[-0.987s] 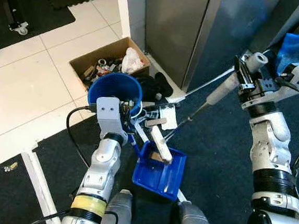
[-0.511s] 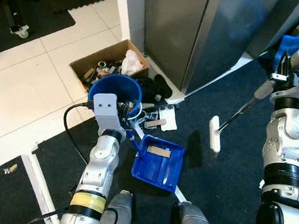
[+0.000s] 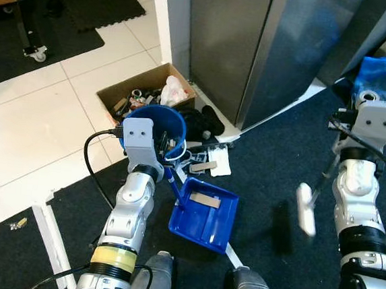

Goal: Sweep floor

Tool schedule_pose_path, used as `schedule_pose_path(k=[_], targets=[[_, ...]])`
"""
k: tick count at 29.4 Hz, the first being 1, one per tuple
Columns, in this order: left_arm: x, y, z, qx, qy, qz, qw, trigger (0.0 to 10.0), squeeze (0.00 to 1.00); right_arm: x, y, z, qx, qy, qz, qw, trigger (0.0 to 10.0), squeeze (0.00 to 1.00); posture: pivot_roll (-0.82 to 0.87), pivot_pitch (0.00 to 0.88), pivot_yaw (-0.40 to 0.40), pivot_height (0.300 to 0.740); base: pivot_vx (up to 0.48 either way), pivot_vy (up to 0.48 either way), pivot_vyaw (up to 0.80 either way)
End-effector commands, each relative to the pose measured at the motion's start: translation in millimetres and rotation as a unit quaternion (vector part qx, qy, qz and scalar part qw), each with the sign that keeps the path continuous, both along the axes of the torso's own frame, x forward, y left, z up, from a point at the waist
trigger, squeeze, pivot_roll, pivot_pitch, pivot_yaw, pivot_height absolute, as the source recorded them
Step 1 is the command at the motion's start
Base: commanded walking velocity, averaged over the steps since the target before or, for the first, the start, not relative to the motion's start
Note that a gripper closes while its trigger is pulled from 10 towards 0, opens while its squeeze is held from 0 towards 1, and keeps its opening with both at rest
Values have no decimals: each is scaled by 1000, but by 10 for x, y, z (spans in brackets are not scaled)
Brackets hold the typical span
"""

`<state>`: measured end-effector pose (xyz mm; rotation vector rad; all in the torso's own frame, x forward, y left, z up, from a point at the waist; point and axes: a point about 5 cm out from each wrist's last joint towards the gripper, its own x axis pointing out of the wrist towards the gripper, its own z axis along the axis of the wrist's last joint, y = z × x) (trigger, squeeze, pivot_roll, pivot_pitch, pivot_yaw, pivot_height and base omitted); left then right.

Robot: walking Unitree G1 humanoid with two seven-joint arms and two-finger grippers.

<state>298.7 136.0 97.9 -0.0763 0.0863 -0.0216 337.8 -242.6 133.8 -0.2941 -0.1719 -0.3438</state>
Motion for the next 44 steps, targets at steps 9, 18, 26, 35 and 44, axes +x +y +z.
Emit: schedule_pose_path(k=[9, 18, 26, 35, 44], targets=[[1, 13, 151, -1, -25, 5, 1000, 10000, 0, -20, 3, -212, -4, 43, -42, 998, 10000, 0, 56, 14, -8, 740, 0, 0, 0], [29, -26, 169, -4, -30, 4, 1000, 10000, 0, 14, 125, -213, 4, 37, -18, 999, 10000, 0, 37, 0, -14, 740, 0, 0, 0], [14, -58, 169, -23, -30, 21, 999, 10000, 0, 36, 191, -244, 2, 47, 20, 999, 10000, 0, 27, 0, -36, 740, 0, 0, 0], [33, -49, 162, -64, -15, 57, 996, 10000, 0, 78, 281, -196, -13, 41, 49, 998, 10000, 0, 23, 0, -45, 740, 0, 0, 0], [109, -67, 261, -58, -30, 48, 997, 10000, 0, 77, 300, -216, -9, 43, 53, 998, 10000, 0, 24, 0, -38, 740, 0, 0, 0]])
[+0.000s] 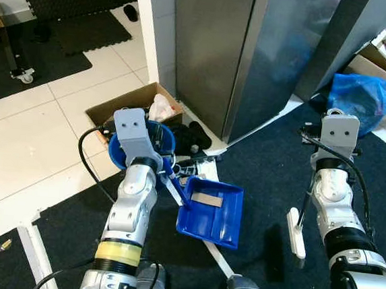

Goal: Sweep floor

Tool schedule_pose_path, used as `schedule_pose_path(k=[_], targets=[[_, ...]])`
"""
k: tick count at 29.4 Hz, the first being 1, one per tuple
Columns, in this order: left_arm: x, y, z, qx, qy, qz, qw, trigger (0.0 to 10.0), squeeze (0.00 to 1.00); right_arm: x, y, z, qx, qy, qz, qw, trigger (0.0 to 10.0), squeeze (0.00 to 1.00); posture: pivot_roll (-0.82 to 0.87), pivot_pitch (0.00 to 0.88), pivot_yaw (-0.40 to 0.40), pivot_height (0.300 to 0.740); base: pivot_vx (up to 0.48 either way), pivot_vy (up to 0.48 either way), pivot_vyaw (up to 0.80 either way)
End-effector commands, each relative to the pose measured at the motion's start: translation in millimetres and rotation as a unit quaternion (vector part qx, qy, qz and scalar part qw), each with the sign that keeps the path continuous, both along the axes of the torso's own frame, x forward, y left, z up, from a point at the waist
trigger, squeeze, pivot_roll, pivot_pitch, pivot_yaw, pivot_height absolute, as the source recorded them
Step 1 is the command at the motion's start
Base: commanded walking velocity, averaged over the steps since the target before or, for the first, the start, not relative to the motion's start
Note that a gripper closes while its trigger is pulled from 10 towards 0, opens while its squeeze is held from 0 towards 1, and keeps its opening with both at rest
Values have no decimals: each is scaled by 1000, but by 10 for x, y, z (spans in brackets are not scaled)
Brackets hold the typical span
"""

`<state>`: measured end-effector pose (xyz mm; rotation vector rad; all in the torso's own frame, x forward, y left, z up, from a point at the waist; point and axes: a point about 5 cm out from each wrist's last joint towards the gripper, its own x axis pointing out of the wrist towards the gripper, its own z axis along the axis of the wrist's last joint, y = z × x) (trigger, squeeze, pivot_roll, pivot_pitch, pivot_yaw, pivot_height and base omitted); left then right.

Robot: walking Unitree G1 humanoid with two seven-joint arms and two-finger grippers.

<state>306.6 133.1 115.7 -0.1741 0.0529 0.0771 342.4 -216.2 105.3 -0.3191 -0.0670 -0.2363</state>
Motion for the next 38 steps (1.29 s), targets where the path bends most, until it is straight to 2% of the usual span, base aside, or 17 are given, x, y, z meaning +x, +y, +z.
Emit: schedule_pose_path(k=[1, 31, 36, 38], targets=[[39, -38, 95, -11, -18, -4, 1000, 10000, 0, 32, 37, 67, 1, -18, 9, 1000, 10000, 0, 23, 0, -36, 740, 0, 0, 0], [0, -42, 22, -7, 0, -9, 1000, 10000, 0, -4, 5, -5, 15, -7, -1, 1000, 10000, 0, 25, 10, -26, 740, 0, 0, 0], [2, -94, 51, 9, -9, -29, 1000, 10000, 0, -14, 14, -27, 18, -5, -1, 1000, 10000, 0, 27, 9, -24, 740, 0, 0, 0], [-22, -137, 6, 1, -1, -43, 999, 10000, 0, -14, 23, -29, 19, -5, 0, 1000, 10000, 0, 27, 9, -21, 740, 0, 0, 0]])
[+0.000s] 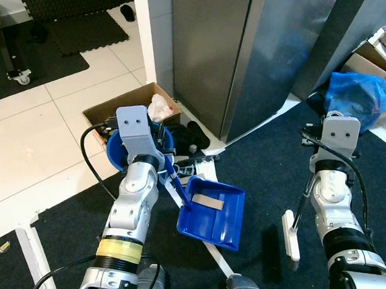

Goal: Sweep floor

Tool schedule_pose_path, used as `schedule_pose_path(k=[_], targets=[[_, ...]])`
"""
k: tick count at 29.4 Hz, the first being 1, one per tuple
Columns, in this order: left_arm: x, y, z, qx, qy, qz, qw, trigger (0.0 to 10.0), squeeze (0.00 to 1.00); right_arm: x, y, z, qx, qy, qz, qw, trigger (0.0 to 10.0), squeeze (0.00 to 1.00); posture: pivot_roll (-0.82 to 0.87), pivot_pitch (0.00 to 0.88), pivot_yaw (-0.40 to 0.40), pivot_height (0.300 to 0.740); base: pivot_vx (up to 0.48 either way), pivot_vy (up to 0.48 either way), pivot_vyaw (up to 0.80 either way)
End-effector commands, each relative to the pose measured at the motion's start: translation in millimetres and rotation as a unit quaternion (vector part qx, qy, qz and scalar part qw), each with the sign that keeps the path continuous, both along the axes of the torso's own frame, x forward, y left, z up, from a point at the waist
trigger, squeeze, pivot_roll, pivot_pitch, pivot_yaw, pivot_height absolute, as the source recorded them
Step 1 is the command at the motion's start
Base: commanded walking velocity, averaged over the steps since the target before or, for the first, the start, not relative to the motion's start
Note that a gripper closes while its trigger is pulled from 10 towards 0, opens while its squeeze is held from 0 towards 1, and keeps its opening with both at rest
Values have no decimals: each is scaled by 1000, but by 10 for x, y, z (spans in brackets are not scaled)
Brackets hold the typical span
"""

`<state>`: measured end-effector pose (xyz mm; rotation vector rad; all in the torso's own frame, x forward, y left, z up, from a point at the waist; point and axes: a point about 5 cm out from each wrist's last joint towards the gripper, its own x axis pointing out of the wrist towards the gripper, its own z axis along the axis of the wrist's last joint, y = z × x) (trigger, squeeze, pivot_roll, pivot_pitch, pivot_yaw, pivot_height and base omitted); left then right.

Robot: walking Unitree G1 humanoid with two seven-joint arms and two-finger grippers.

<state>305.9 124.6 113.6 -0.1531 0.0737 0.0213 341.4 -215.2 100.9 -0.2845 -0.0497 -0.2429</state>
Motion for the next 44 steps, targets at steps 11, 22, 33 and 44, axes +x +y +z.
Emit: schedule_pose_path(k=[11, 22, 33, 44], targets=[[-276, 247, -342, -63, 103, 86, 989, 10000, 0, -46, 17, -44, 1, -3, 4, 1000, 10000, 0, 39, 28, -20, 740, 0, 0, 0], [-267, 412, -345, -26, 126, 124, 984, 10000, 0, -50, 50, -66, 2, 0, 7, 1000, 10000, 0, 42, 32, -17, 740, 0, 0, 0], [-230, 409, -290, -9, 115, 118, 986, 10000, 0, -68, 30, -86, 1, 3, 4, 1000, 10000, 0, 41, 32, -16, 740, 0, 0, 0], [-214, 413, -265, -4, 108, 117, 987, 10000, 0, -60, 35, -79, 0, 2, 7, 1000, 10000, 0, 43, 26, -19, 740, 0, 0, 0]])
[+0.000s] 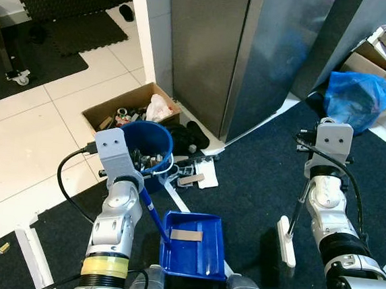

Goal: Sweep floor

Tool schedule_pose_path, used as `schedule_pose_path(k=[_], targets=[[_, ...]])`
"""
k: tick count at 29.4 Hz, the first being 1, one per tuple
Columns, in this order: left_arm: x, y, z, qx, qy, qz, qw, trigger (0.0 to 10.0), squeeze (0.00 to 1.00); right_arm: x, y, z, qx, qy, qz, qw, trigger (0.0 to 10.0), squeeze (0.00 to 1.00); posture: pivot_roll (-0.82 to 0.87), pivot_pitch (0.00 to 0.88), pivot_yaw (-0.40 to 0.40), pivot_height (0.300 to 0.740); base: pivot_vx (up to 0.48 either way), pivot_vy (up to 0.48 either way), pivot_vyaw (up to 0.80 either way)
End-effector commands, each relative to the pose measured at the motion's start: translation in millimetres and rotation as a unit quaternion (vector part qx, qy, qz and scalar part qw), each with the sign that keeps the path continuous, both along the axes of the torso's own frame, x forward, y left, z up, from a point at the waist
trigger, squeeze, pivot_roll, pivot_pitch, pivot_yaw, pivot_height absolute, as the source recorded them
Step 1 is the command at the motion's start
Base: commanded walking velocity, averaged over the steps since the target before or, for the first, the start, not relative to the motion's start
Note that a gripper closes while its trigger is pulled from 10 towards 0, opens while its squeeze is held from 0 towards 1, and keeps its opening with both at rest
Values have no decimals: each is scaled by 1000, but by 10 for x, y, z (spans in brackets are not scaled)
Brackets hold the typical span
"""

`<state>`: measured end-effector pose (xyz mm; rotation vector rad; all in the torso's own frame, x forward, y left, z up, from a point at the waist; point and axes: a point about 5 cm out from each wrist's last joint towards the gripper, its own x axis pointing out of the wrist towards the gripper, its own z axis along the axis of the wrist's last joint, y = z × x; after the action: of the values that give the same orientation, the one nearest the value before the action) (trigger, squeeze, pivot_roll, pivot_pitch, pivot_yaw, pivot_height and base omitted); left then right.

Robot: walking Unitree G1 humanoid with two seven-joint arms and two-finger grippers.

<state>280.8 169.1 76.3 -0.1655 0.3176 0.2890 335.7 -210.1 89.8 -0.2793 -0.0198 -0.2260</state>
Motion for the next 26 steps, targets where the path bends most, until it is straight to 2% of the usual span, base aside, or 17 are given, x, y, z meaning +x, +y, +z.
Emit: schedule_pose_path(k=[1, 6, 21, 26], targets=[[38, -33, 109, 1, -24, -7, 1000, 10000, 0, -2, -17, 33, -4, -13, 0, 1000, 10000, 0, 43, 26, -19, 740, 0, 0, 0], [34, -37, 108, -4, -26, -6, 1000, 10000, 0, -4, -18, 30, -4, -13, 0, 1000, 10000, 0, 42, 25, -19, 740, 0, 0, 0], [34, -38, 107, -6, -26, -5, 1000, 10000, 0, -1, -18, 33, -5, -12, 2, 1000, 10000, 0, 43, 28, -20, 740, 0, 480, 0], [34, -43, 110, -5, -28, -7, 1000, 10000, 0, -5, -23, 27, -5, -11, 1, 1000, 10000, 0, 41, 31, -18, 740, 0, 230, 0]])
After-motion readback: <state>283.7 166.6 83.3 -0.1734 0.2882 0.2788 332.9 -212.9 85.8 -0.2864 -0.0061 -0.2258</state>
